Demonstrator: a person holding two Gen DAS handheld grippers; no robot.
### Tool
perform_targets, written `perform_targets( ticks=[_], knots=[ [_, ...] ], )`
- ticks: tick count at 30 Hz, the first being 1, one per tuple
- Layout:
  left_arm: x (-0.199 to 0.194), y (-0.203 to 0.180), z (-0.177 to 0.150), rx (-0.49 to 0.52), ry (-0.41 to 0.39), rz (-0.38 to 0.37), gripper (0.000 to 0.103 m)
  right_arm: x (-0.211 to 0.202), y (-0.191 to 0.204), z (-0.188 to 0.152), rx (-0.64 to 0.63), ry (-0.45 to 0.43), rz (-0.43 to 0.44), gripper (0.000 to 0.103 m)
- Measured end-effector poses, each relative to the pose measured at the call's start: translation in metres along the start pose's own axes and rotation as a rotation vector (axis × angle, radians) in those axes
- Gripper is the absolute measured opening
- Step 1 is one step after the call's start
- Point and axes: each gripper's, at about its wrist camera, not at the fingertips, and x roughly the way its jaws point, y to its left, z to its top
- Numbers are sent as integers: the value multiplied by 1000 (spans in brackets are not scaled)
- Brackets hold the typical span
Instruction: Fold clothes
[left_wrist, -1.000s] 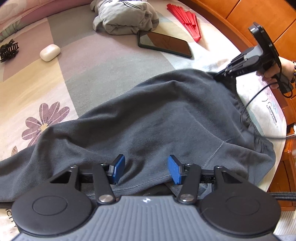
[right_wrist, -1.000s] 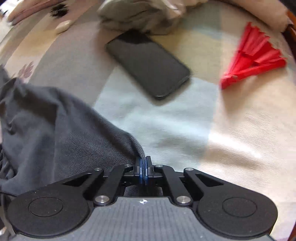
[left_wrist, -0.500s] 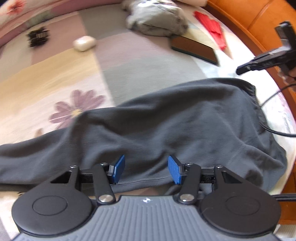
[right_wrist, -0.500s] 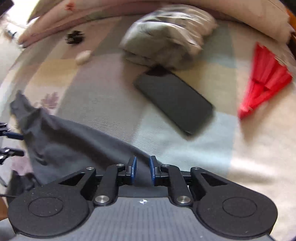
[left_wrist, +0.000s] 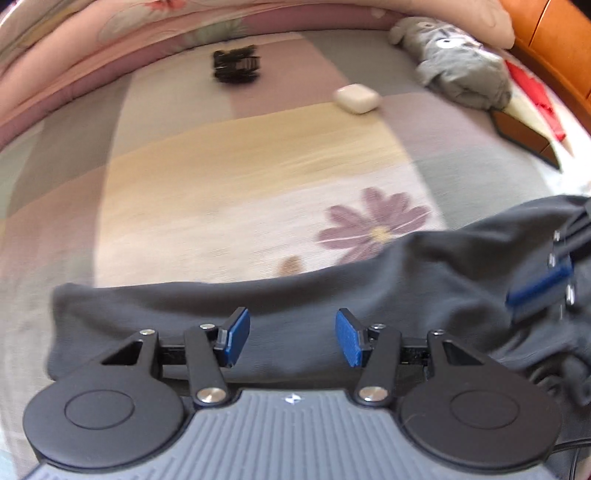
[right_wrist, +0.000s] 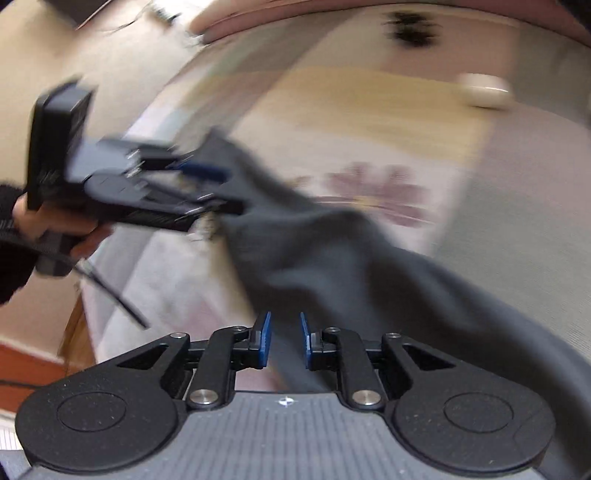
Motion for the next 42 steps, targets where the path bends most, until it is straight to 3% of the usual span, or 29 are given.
perform_targets(
  ticks=[3,8,13,17,26,28,30,32,36,42],
  knots=[
    [-1,17,-8,7,9,-15,52,34,35,7,-79,7,-10,32],
    [-6,45,-28,-75,32,-47,52,76,70,10,-207,34,-71,34],
    [-7,83,-55,-293,44,-134,52,101,89,11,-347,40,-201,37],
    [3,117,-74,-469,24,-135,51,116,91,13,-429,57,-283,37],
    [17,183,-101,-806,-111,-197,44,125,104,16,-484,59,-355,31],
    [20,187,-101,-815,-130,-174,35,127,108,16,-501,57,-362,30],
    [21,185,-98,-794,-126,-131,12,135,108,15,-525,73,-396,21],
    [19,185,-96,-778,-123,-105,8,134,107,18,-504,73,-404,3],
    [1,188,-94,-732,-125,-75,1,116,102,29,-365,88,-302,3],
    [-15,193,-103,-660,-68,-4,1,105,100,28,-230,148,-129,4]
  ],
)
